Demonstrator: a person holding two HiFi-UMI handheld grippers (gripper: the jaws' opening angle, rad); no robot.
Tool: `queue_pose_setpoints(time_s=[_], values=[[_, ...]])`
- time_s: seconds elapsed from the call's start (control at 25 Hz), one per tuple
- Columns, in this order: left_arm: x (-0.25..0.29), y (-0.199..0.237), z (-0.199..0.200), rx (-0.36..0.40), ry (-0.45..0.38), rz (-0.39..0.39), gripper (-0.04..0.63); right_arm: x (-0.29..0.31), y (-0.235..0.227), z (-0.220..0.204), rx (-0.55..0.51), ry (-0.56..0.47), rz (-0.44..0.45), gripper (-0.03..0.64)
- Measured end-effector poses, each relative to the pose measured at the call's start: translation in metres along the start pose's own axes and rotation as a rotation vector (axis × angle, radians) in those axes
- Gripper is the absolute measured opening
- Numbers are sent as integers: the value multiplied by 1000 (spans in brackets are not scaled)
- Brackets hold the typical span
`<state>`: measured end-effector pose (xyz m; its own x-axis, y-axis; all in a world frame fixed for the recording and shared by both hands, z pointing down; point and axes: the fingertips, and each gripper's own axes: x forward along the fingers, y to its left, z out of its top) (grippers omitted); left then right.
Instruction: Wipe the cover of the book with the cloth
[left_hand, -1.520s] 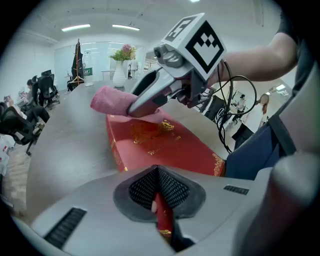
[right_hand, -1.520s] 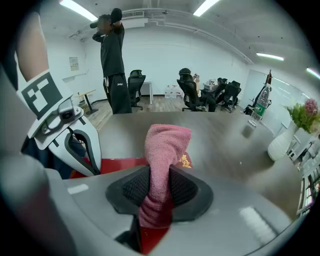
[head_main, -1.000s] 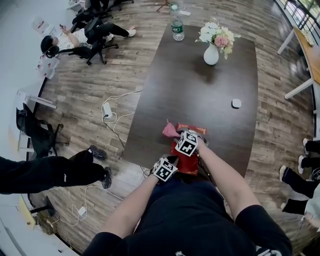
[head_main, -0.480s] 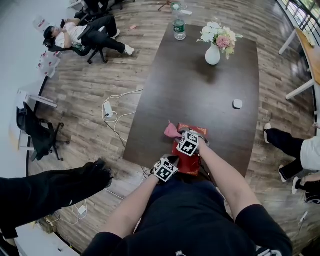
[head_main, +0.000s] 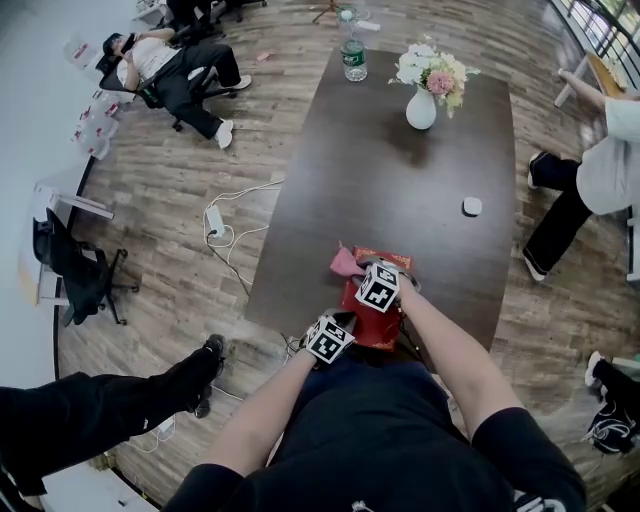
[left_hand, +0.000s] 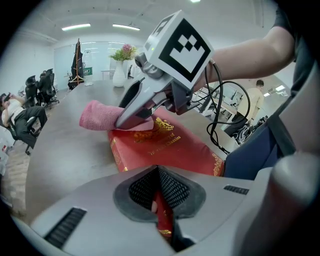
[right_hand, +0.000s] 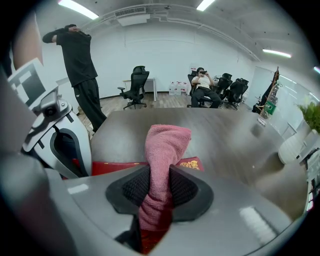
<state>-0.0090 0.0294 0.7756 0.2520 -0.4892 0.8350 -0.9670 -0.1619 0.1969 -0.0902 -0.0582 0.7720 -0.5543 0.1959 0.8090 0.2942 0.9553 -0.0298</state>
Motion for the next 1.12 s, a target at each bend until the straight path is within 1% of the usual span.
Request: queue_pose_setpoints(time_s=[0.28, 0.48, 0.64, 1.12], values=[[3, 0, -2, -5, 1, -4, -5, 0, -1, -7, 0, -2, -11, 110], [3, 1, 0, 5, -12, 4, -5, -3, -1, -9, 2, -2, -16, 110], [2, -1, -3, -12, 5, -2, -5, -3, -1, -11, 1, -2, -17, 110], [4, 1, 1, 2, -11, -1, -5, -7, -2, -18, -1, 2, -19, 110]])
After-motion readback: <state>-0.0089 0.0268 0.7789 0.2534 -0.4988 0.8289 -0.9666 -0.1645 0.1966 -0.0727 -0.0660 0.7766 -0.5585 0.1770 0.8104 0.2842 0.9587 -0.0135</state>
